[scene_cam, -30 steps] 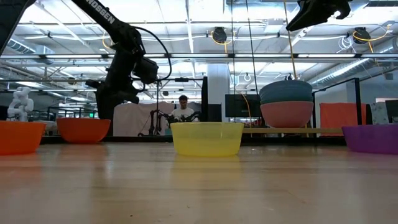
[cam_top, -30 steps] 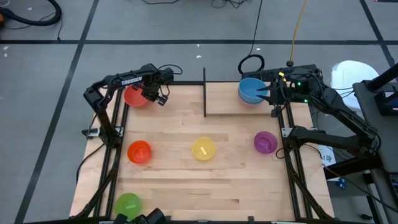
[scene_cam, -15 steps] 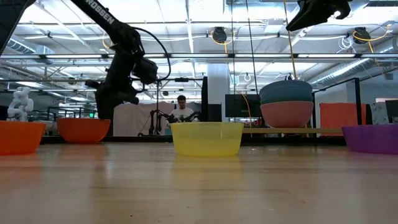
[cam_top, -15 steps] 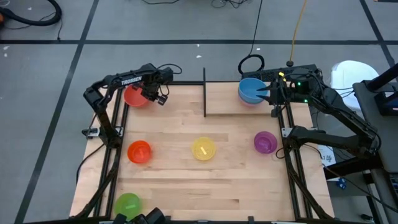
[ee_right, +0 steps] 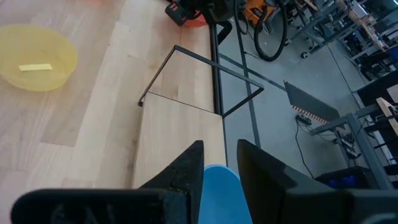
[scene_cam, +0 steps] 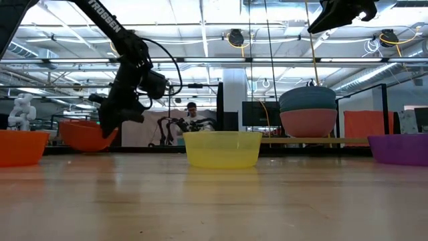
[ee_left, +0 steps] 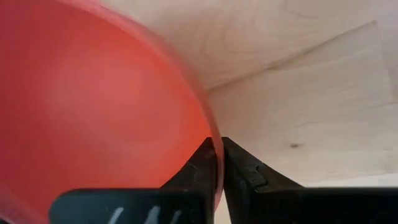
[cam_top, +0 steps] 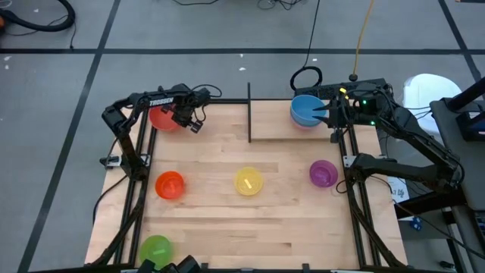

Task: Place and stack bowls onto a shelf
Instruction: Stack the orange bowl on top of the blue bowl on the shelf

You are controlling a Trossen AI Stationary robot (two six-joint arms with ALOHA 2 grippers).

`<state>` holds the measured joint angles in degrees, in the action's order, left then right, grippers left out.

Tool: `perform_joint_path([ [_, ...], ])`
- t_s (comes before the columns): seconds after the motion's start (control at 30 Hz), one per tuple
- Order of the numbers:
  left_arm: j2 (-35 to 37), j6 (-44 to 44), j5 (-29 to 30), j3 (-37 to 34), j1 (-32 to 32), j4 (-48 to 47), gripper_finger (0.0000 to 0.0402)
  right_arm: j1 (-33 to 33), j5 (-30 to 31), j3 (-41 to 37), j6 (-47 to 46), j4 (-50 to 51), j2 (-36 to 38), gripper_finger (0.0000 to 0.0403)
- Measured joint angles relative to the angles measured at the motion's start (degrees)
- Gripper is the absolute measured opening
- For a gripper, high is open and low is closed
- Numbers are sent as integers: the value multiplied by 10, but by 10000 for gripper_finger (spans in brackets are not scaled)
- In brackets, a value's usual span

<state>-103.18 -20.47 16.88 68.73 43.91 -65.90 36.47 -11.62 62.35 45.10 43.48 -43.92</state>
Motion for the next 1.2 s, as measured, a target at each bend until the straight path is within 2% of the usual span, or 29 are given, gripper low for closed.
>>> perform_joint_path([
  [0.2,0,10,12,7,-5,-6,8,0,0,0,2,0,0,89],
  [0.37,0,40,12,61,-40,-43,8,0,30,0,16,0,4,89],
  [0.6,0,171,11,200,-161,-118,8,0,25,0,51,0,7,89],
  [0.7,0,213,-30,268,-224,-143,8,0,24,0,51,0,7,89],
  [0.83,0,234,-115,344,-304,-146,8,-1,-37,0,53,0,6,89],
  [1.0,0,243,-160,408,-389,-129,8,-3,-145,0,15,0,1,89],
  [1.1,0,221,-183,414,-424,-85,8,-18,-172,0,-10,0,-15,89],
  [1.2,-1,194,-199,414,-443,-39,8,-48,-176,0,-14,-19,-43,89],
])
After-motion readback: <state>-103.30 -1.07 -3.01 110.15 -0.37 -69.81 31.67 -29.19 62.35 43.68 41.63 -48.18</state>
